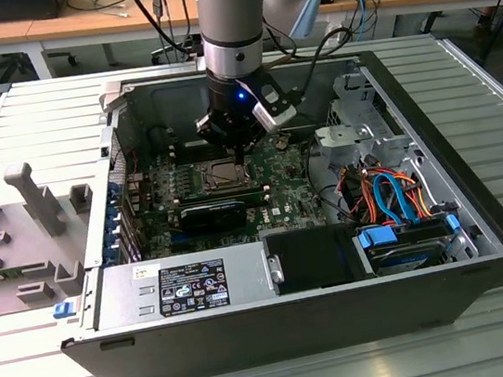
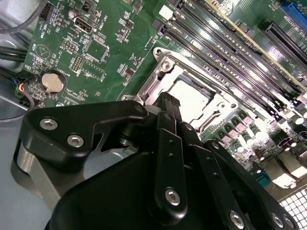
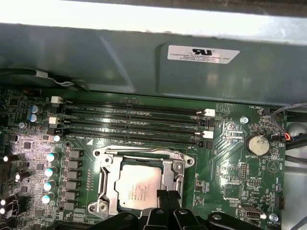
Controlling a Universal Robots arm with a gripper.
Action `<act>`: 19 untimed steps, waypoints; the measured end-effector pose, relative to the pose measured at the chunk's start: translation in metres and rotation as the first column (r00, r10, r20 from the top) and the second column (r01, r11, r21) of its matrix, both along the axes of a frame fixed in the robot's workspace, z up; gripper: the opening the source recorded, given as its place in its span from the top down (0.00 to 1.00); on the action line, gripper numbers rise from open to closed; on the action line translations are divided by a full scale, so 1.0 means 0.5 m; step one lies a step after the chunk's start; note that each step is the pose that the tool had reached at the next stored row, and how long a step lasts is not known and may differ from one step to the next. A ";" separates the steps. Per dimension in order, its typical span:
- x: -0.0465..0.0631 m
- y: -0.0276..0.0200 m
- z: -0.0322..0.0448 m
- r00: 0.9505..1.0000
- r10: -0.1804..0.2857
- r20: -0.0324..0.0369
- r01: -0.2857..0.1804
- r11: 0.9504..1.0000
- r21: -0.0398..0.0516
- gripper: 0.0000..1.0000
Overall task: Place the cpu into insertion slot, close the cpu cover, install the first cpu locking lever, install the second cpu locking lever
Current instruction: 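Install the second cpu locking lever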
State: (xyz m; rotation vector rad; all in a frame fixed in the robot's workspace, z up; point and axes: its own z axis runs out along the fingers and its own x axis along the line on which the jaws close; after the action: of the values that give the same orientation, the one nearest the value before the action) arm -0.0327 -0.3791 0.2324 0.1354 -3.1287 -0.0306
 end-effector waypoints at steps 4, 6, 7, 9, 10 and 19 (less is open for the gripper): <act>0.000 -0.0091 0.000 1.000 0.000 0.000 0.000 1.000 0.000 0.89; 0.001 -0.0238 -0.001 1.000 0.000 0.000 0.000 1.000 0.000 0.89; 0.002 -0.0317 -0.001 1.000 -0.001 0.000 0.001 1.000 0.000 0.89; 0.005 -0.0406 -0.003 1.000 -0.001 0.000 0.001 1.000 0.000 0.89; 0.010 -0.0468 -0.005 1.000 -0.001 -0.001 0.001 1.000 0.000 0.89; 0.012 -0.0753 -0.019 1.000 -0.001 -0.001 0.001 1.000 0.000 0.89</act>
State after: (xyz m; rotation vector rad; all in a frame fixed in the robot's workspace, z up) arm -0.0269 -0.4167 0.2230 0.1338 -3.1278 -0.0306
